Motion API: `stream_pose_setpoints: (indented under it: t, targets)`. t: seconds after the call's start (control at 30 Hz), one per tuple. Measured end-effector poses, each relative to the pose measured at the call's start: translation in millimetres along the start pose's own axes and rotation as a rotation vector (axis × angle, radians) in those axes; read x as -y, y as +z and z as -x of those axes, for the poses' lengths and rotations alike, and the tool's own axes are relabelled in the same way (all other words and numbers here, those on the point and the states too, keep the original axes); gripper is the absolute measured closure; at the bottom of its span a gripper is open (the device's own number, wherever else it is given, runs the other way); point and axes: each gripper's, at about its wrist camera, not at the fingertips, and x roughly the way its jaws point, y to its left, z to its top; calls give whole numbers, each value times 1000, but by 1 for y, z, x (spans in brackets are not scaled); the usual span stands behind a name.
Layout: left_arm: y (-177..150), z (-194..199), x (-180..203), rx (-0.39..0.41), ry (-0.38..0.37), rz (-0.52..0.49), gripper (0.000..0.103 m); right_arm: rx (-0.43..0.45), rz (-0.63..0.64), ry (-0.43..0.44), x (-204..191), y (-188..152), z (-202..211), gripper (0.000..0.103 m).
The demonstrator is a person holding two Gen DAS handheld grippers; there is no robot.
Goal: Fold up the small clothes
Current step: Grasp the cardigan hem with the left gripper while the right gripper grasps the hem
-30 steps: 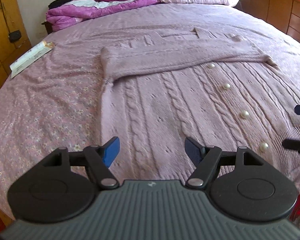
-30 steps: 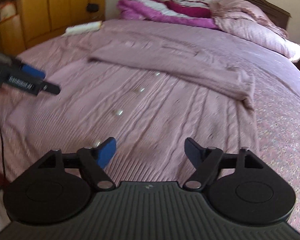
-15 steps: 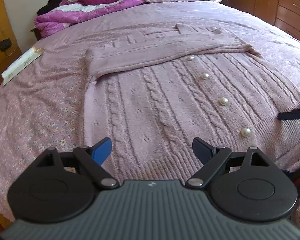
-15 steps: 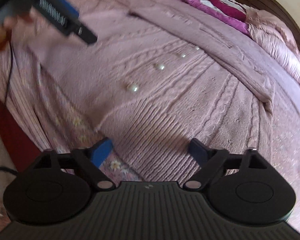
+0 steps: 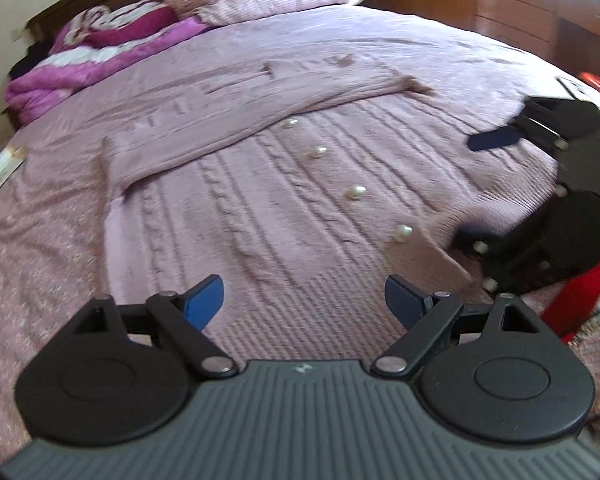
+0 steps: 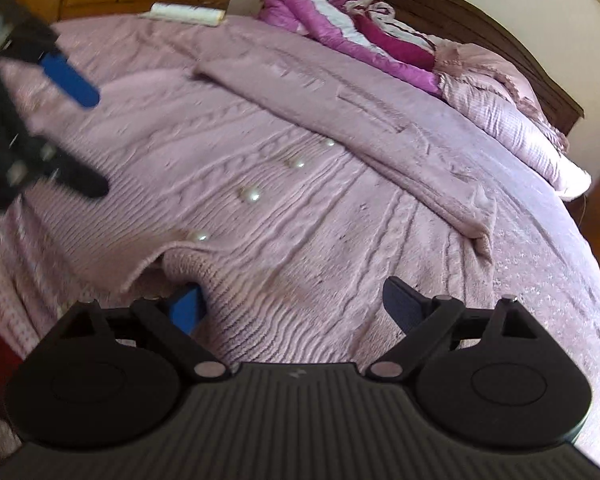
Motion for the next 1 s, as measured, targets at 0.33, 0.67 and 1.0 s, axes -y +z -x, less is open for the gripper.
stream_pose_setpoints:
  t: [0.33, 0.67, 1.0]
  targets:
    - [-8, -7, 21, -20, 41, -114, 14, 23, -122, -19, 13, 7, -4, 10]
    - [-13, -27, 15, -2, 243, -132, 26, 5, -256, 2, 29, 1, -9, 10]
    - [-4, -28, 8, -10, 117, -26, 91, -57, -194, 33, 16, -23, -5, 18]
